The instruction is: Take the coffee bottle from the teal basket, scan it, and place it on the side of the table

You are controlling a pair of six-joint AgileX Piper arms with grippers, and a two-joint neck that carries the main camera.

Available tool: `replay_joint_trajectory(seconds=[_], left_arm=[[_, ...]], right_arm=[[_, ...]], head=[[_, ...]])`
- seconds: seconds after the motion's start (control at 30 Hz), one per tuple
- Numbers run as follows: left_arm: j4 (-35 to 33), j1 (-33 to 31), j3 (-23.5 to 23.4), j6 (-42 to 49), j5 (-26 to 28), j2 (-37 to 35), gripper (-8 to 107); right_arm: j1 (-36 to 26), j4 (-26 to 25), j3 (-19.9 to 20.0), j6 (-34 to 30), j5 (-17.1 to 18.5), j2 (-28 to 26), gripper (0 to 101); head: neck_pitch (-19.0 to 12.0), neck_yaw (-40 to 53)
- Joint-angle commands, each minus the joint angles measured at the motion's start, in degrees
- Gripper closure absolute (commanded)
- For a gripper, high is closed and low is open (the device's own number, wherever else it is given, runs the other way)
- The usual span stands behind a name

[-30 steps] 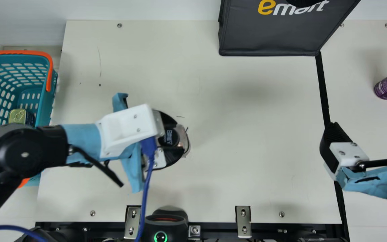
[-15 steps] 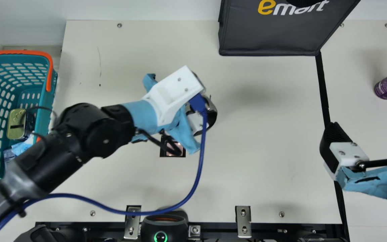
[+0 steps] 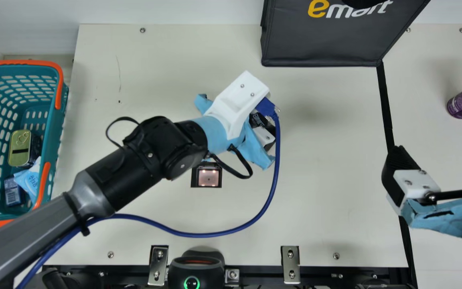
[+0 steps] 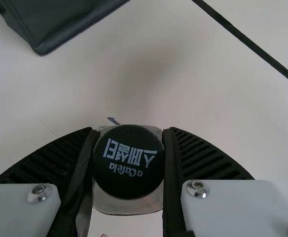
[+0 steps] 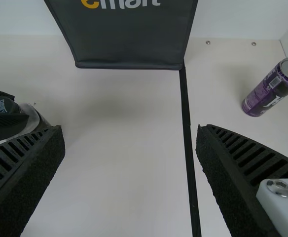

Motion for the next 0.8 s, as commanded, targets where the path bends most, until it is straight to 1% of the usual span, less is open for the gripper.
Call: replay_joint_trajectory(seconds=[0.0,0.23,0.53,0.63,0.77], left_arm=[[0.18,-0.06,-0.23,-2.01,0.05,0.40,97],[-0.15,0.05,-0.52,-3.95,-0.18,1.32,74],[-1.24,0.58,0.45,-4.76,-0.75,1.38,43],[-3.21,1.06,0.69,-4.58,-0.81,0.73,33],[-8.08,2.41,1.57,-2.92,-0.94,-1.36,20]], right_arm=[[0.00,0.00,0.00,0.00,0.00,0.00,6],[0.00,0.00,0.00,0.00,0.00,0.00,6],[0.00,0.00,0.00,0.00,0.00,0.00,6],[0.00,0.00,0.00,0.00,0.00,0.00,6],[0.00,0.00,0.00,0.00,0.00,0.00,6]], head=[[-1.66,0.09],[-1.66,0.09],[-1.66,0.09],[-1.66,0.09],[-1.66,0.09]])
